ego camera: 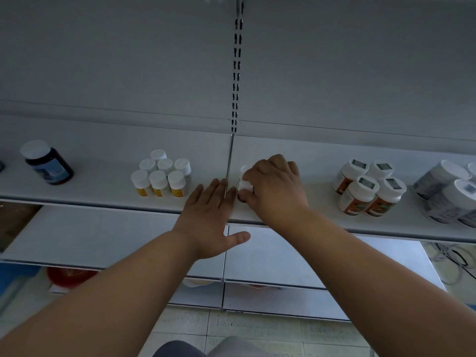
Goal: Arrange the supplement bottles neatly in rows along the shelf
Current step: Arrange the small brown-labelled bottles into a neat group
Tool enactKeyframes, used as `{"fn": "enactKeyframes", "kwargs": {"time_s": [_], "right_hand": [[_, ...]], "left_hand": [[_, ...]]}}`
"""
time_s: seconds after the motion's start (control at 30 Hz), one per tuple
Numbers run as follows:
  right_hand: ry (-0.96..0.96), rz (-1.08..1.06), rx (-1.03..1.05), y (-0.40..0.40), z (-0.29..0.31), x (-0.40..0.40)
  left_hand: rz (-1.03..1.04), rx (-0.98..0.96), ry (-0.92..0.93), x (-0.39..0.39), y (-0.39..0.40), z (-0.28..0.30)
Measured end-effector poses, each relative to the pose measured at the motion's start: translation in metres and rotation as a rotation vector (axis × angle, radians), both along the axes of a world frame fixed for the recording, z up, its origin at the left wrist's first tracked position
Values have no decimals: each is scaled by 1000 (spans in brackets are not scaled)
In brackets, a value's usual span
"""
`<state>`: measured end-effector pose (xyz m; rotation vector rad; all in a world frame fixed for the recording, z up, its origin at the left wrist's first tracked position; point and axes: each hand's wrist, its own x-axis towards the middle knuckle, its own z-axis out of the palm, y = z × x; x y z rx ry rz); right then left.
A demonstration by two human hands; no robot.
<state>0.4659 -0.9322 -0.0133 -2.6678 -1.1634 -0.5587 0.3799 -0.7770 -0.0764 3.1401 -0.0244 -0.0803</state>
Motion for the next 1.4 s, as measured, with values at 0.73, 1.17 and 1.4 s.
{"fn": "enactKeyframes", "kwargs": {"time_s": [0.73, 1.17, 1.4], "right_hand": [[1703, 144, 1376, -30, 69, -56], [2098, 361, 1240, -42, 64, -67], [2053, 343, 1246, -44, 66, -69]], "left_hand": [[5, 4, -7, 3, 1, -5], [6, -33, -45, 3, 1, -4], [2, -18, -38, 2, 2, -4]]}}
